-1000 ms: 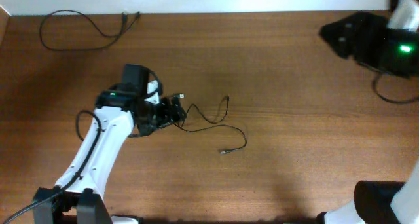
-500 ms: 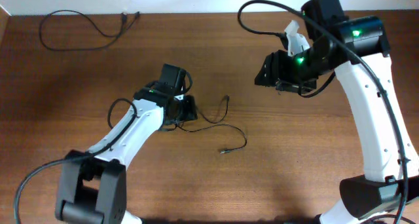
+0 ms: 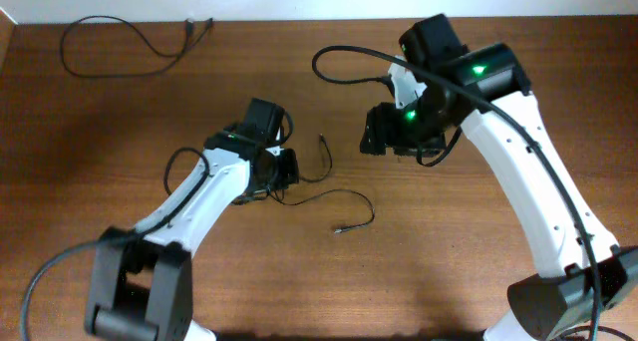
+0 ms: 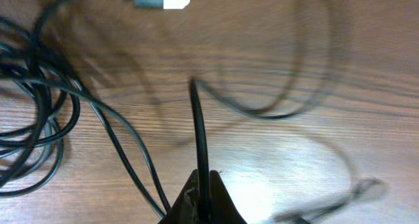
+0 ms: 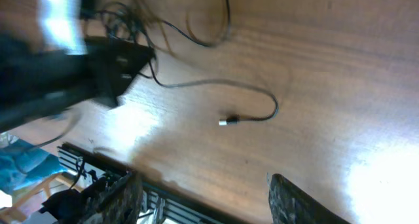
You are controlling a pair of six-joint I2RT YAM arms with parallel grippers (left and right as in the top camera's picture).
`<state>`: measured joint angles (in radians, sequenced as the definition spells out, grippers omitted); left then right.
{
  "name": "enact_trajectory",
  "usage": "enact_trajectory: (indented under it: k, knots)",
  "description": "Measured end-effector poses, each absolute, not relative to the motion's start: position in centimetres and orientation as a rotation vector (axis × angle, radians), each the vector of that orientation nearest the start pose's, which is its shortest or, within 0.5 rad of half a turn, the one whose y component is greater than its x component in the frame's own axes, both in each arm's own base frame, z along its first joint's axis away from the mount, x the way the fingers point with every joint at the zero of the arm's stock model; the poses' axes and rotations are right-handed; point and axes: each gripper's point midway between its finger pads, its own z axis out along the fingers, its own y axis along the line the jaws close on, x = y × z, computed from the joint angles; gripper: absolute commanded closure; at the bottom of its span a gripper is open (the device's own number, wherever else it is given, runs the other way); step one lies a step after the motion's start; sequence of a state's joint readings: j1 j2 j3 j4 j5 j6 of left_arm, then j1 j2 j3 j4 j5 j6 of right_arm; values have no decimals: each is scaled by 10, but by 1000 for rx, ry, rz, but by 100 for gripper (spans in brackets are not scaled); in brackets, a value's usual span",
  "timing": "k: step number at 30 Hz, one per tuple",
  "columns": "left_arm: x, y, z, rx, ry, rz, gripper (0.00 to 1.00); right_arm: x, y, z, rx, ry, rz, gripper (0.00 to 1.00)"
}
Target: Untangle cables
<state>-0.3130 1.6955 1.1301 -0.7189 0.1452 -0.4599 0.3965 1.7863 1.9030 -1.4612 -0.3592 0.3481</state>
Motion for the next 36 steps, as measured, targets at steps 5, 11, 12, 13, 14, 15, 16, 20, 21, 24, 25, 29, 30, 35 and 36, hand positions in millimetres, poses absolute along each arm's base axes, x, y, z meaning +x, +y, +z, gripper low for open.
enact_trajectory:
  k: [5, 11, 12, 13, 14, 15, 16, 20, 21, 24, 25, 29, 30, 35, 36]
  knots:
    - [342, -148, 146, -122, 2676, -534, 100, 314, 233, 196, -147, 2986, 859, 16]
    - [346, -135, 151, -250, 2663, -584, 100, 290, 255, 150, -157, 3062, 776, 1]
    - [348, -128, 153, -301, 2660, -635, 100, 293, 250, 141, -121, 3067, 727, 1]
    - [349, -124, 155, -338, 2654, -688, 100, 297, 247, 132, -97, 3057, 694, 1]
    - [349, -124, 159, -361, 2648, -764, 100, 301, 246, 125, -82, 3040, 681, 1]
    - [349, -124, 163, -368, 2641, -820, 100, 304, 246, 117, -74, 3026, 675, 1]
    - [348, -125, 167, -370, 2631, -869, 100, 303, 245, 110, -65, 3032, 672, 1]
    - [354, -106, 172, -441, 2594, -903, 100, 302, 246, 98, 142, 3051, 689, 0]
    - [355, -102, 171, -456, 2592, -882, 100, 308, 251, 98, 229, 3023, 718, 2]
    - [356, -97, 169, -473, 2595, -839, 100, 323, 266, 94, 393, 2926, 733, 8]
    - [355, -96, 168, -478, 2601, -831, 100, 322, 271, 92, 455, 2908, 715, 8]
    - [351, -88, 162, -512, 2625, -760, 100, 338, 299, 86, 523, 2796, 767, 22]
    - [350, -86, 161, -519, 2629, -743, 100, 339, 307, 74, 532, 2797, 755, 23]
    - [349, -81, 157, -537, 2641, -702, 100, 335, 302, 26, 606, 2860, 615, 23]
    - [349, -81, 157, -537, 2641, -701, 100, 339, 300, 25, 611, 2840, 592, 23]
